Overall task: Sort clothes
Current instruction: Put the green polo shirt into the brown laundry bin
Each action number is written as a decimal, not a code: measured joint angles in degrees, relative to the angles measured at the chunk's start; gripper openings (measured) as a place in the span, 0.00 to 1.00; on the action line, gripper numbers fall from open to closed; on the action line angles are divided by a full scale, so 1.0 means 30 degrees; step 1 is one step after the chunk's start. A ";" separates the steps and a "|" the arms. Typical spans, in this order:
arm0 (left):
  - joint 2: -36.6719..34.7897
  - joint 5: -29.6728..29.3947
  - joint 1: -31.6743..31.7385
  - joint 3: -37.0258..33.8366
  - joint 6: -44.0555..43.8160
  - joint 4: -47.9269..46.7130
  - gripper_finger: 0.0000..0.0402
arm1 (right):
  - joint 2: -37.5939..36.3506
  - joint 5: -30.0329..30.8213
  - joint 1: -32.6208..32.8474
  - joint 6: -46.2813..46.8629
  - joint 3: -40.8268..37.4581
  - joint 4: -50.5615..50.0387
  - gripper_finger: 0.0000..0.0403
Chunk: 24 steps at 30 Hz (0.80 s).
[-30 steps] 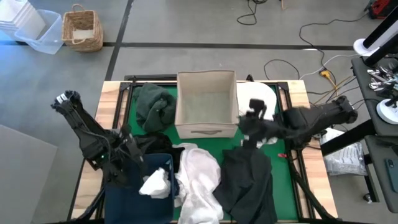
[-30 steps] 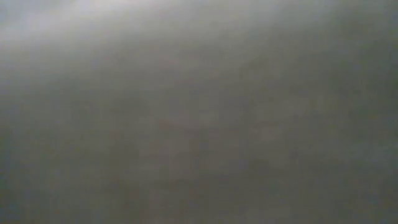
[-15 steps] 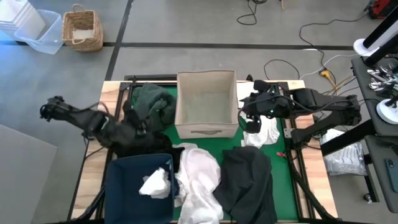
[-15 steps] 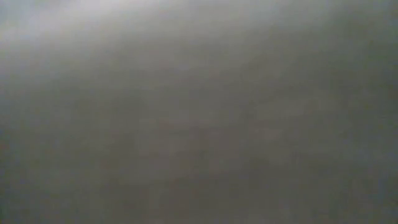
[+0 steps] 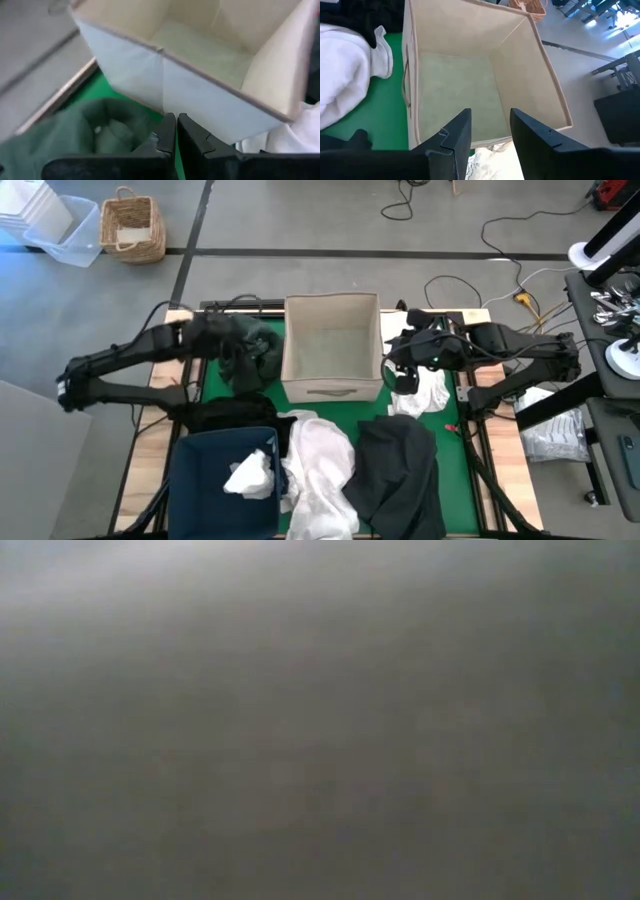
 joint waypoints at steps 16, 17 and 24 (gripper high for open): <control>0.3627 0.1408 0.5502 -0.0007 0.1553 -0.2603 0.22 | 0.0051 0.0010 0.0000 0.0487 -0.0208 0.0043 0.33; 0.3814 0.1446 0.5487 -0.0007 0.1920 -0.2798 0.26 | 0.0051 0.0007 0.0000 0.0483 -0.0208 0.0043 0.34; 0.4768 0.1783 0.5487 -0.0015 0.4641 -0.3734 0.50 | 0.0051 0.0015 0.0007 0.0491 -0.0208 0.0036 0.36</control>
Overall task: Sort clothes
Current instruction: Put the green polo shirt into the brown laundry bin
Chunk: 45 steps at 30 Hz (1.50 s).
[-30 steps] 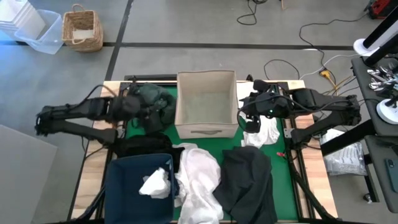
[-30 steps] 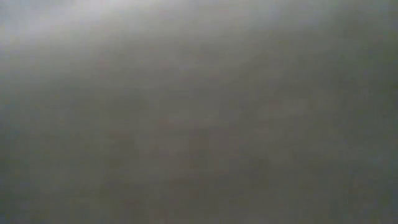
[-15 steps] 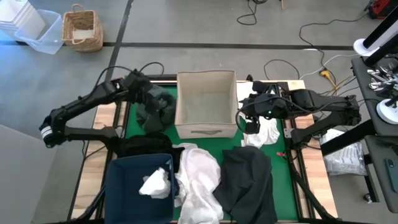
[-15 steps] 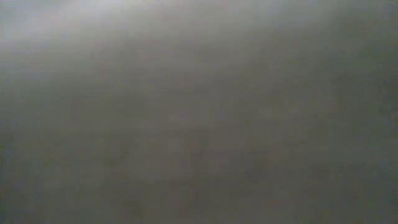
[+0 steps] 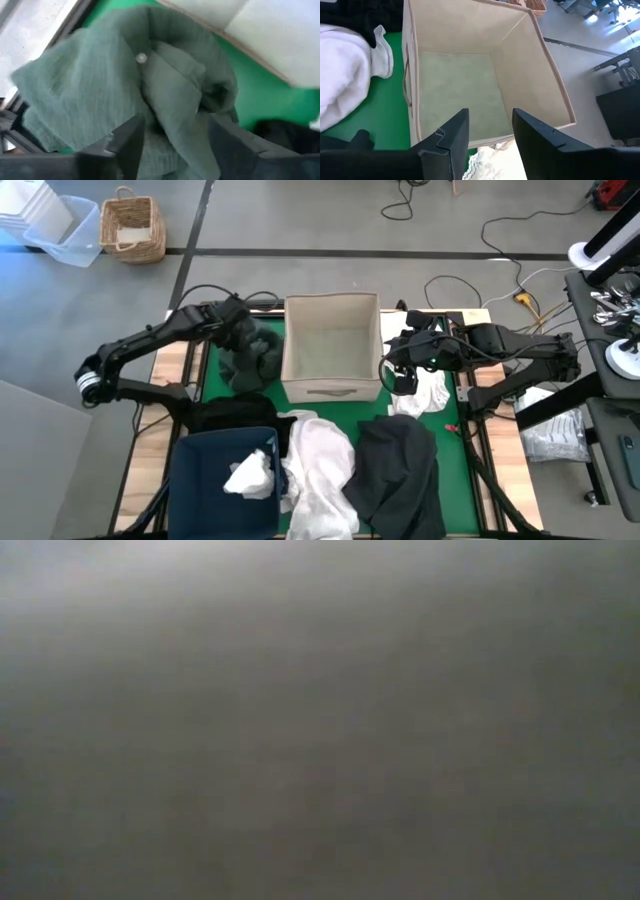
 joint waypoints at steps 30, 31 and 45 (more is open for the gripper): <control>0.2300 -0.1366 0.0000 -0.0878 0.2478 0.1973 0.56 | 0.0015 0.0007 0.0000 -0.0006 -0.0175 0.0000 0.35; 0.2388 -0.1380 0.0000 -0.0925 0.2580 0.1958 0.55 | 0.0015 0.0005 0.0007 -0.0006 -0.0175 0.0000 0.34; 0.3131 -0.1571 0.0000 -0.1911 0.1680 0.1929 0.08 | 0.0015 0.0000 0.0007 0.0033 -0.0175 0.0000 0.28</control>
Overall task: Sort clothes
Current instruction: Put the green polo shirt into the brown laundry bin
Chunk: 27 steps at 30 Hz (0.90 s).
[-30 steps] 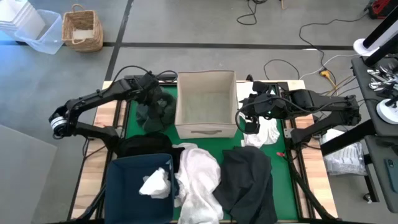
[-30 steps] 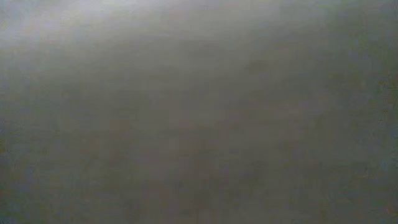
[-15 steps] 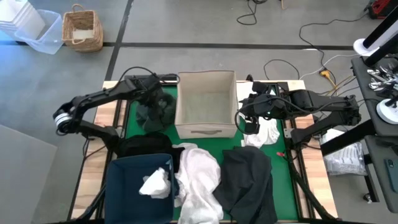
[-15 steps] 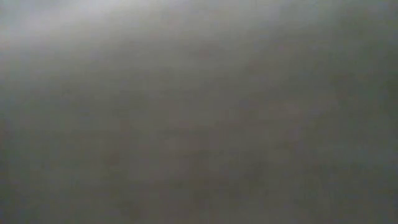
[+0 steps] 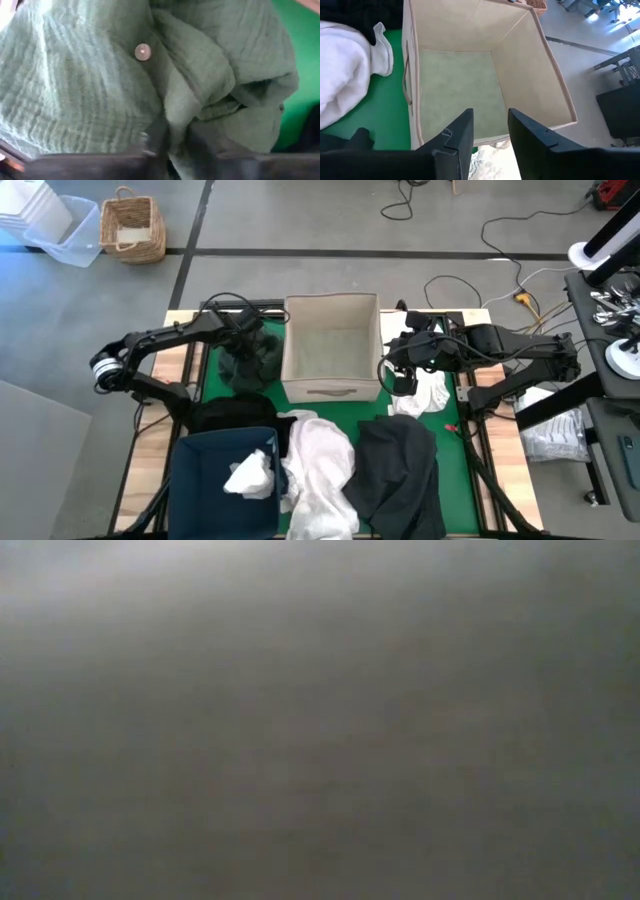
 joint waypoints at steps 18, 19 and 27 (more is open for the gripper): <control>-0.4774 0.0002 -0.0007 0.2763 -0.0813 -0.1058 0.00 | 0.0000 -0.0003 0.0000 -0.0072 -0.0026 0.0102 0.27; -0.5164 0.0015 -0.0013 0.3098 -0.0806 -0.1051 0.00 | 0.0000 -0.0001 0.0000 -0.0191 -0.0078 0.0277 0.26; -0.7287 -0.0003 -0.0015 0.6564 -0.0835 -0.1622 0.00 | 0.0000 -0.0095 0.0000 -0.1476 -0.0870 0.2428 0.25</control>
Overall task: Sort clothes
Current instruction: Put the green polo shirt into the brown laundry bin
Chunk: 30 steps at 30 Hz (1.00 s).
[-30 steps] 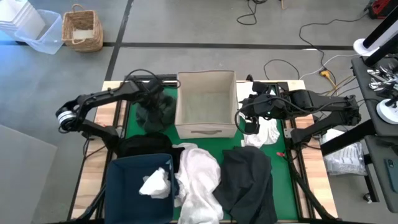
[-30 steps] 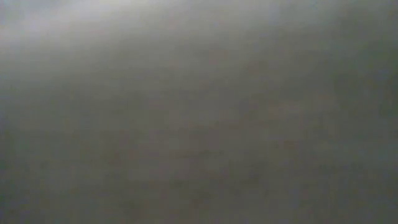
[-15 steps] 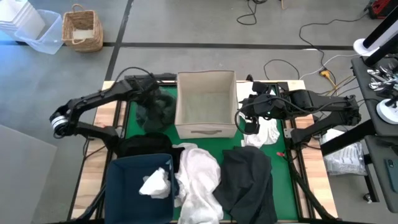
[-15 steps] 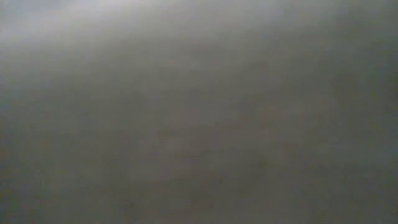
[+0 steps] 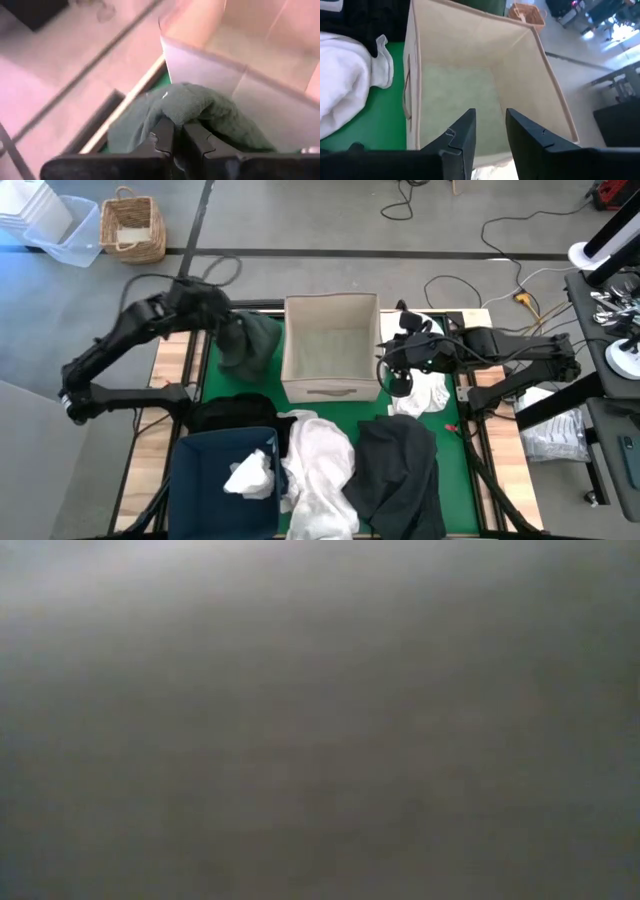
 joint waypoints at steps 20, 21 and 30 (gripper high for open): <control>-0.0339 0.1097 -0.0044 0.6916 -0.1067 -0.0161 0.00 | 0.0124 -0.2572 -0.0015 -0.4275 -0.0383 0.5446 0.42; -0.0331 0.1158 -0.0044 0.7201 -0.1095 -0.0154 0.00 | 0.0124 -0.2572 -0.0015 -0.4319 -0.0383 0.5623 0.43; 0.0195 0.1207 -0.0044 0.9682 -0.1107 -0.0160 0.00 | 0.0124 -0.2572 -0.0087 -0.4916 -0.0383 0.6533 0.50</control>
